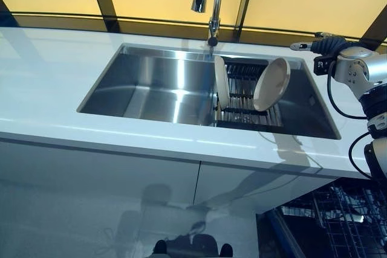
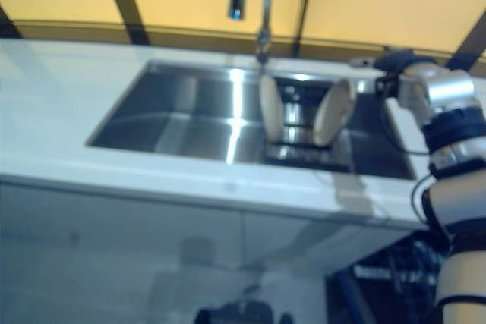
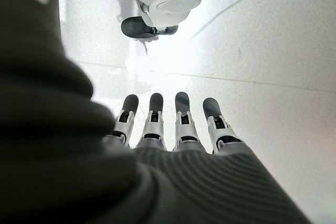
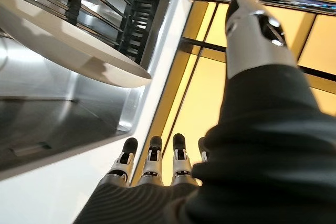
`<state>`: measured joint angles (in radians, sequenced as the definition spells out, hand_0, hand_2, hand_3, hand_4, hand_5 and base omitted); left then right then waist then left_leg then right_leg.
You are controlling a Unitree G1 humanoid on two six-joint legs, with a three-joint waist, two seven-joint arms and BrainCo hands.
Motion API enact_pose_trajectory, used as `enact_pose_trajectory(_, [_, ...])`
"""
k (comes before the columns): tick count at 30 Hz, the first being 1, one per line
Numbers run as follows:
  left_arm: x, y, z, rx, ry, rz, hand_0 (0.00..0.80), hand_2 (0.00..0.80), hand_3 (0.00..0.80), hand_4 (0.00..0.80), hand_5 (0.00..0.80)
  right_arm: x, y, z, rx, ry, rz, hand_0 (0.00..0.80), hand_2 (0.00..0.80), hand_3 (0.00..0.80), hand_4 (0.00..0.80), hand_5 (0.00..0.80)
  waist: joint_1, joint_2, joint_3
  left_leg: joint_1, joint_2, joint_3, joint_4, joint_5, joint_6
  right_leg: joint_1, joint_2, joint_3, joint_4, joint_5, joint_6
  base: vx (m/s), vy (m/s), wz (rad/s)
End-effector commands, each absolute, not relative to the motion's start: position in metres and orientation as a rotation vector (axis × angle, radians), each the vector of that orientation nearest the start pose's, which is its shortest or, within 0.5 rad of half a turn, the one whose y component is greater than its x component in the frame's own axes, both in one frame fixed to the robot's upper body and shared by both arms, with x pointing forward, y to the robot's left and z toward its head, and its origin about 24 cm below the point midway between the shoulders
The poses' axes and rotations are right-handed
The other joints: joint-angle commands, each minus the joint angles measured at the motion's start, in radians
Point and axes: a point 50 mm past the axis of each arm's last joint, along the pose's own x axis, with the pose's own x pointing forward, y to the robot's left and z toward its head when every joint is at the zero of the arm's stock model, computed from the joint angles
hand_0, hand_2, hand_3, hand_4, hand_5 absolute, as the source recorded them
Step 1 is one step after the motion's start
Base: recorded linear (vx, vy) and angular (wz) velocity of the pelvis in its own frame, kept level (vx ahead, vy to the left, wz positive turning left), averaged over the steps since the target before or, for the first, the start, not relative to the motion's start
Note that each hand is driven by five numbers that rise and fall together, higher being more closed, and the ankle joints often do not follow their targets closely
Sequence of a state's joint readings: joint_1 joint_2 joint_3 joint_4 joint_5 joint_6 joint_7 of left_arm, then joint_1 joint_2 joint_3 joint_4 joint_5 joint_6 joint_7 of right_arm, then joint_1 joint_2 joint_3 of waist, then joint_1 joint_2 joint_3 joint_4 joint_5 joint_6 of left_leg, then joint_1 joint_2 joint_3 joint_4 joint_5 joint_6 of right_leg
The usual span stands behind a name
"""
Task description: Take plates into dishwasher
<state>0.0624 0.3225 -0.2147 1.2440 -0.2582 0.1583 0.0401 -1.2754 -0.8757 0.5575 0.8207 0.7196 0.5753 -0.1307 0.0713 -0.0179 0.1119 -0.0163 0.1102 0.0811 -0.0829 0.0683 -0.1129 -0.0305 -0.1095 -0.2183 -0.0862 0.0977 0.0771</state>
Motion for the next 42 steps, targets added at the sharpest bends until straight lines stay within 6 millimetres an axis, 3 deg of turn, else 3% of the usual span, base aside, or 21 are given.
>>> enact_pose_trajectory(1, [0.062,0.278,-0.155,0.265,1.416,0.245,0.0,0.0,0.0,0.0,0.0,0.382,-0.277,0.333,-0.319,0.019,-0.342,0.0,0.0,0.0,0.0,0.0,0.029,-0.06,0.07,-0.028,0.0,-0.01,-0.004,-0.002,-0.003,-0.007,-0.067,-0.017,-0.001,0.014,0.077,-0.028,-0.008,0.05])
enact_pose_trajectory(22, [0.067,0.274,-0.155,0.238,1.386,0.245,0.0,0.0,0.0,0.0,0.0,0.383,-0.275,0.326,-0.323,0.045,-0.308,0.0,0.0,0.0,0.0,0.0,0.025,-0.044,0.098,-0.039,-0.005,-0.017,-0.004,0.0,-0.005,-0.013,-0.068,-0.011,-0.001,0.008,0.072,-0.001,0.0,0.0])
enact_pose_trajectory(42, [0.071,0.267,-0.157,0.186,1.349,0.249,0.0,0.0,0.0,0.0,0.0,0.39,-0.273,0.297,-0.312,0.153,-0.277,0.0,0.0,0.0,0.0,0.0,0.036,-0.035,0.125,-0.047,-0.007,-0.022,-0.004,0.004,-0.005,-0.019,-0.064,-0.012,-0.001,0.009,0.067,0.0,0.0,0.0])
